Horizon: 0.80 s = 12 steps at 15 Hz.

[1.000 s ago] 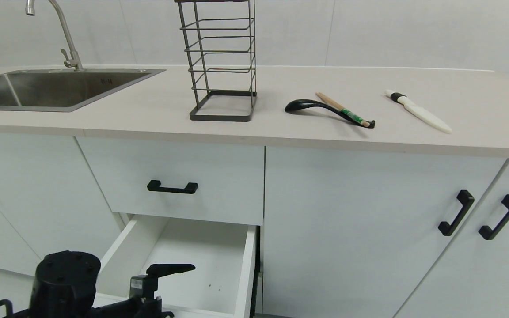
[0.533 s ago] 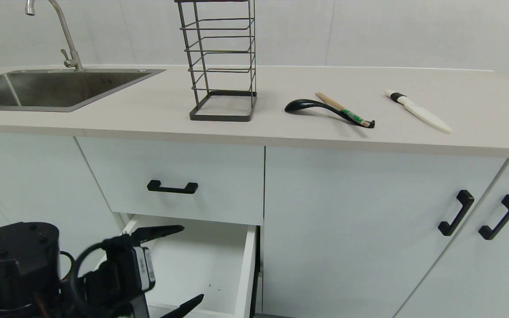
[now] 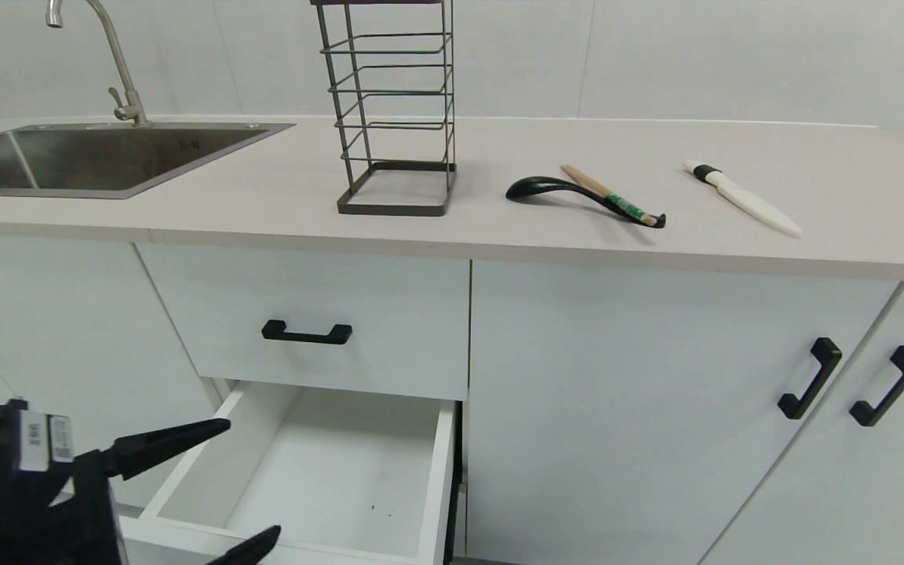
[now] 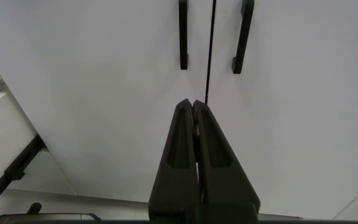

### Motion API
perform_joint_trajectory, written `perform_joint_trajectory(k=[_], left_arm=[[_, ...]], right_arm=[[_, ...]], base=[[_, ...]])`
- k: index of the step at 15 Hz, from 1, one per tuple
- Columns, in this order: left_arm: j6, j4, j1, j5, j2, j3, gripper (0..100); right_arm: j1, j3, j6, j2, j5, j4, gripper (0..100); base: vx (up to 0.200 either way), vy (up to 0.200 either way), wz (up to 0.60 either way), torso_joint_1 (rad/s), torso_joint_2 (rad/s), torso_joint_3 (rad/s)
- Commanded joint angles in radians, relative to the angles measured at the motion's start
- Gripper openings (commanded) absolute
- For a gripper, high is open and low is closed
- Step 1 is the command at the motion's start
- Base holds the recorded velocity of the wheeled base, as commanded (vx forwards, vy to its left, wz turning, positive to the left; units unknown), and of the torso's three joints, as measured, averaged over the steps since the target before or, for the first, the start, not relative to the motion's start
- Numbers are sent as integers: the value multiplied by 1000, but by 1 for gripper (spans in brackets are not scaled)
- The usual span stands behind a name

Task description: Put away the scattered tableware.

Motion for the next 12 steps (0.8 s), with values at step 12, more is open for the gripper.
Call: perform_joint_trajectory(k=[12], left_arm=[[-57, 398, 367, -5, -906, 63, 100]], right_arm=[[0, 0, 0, 1, 1, 0, 0]], base=[[0, 0, 0, 0, 0, 0]])
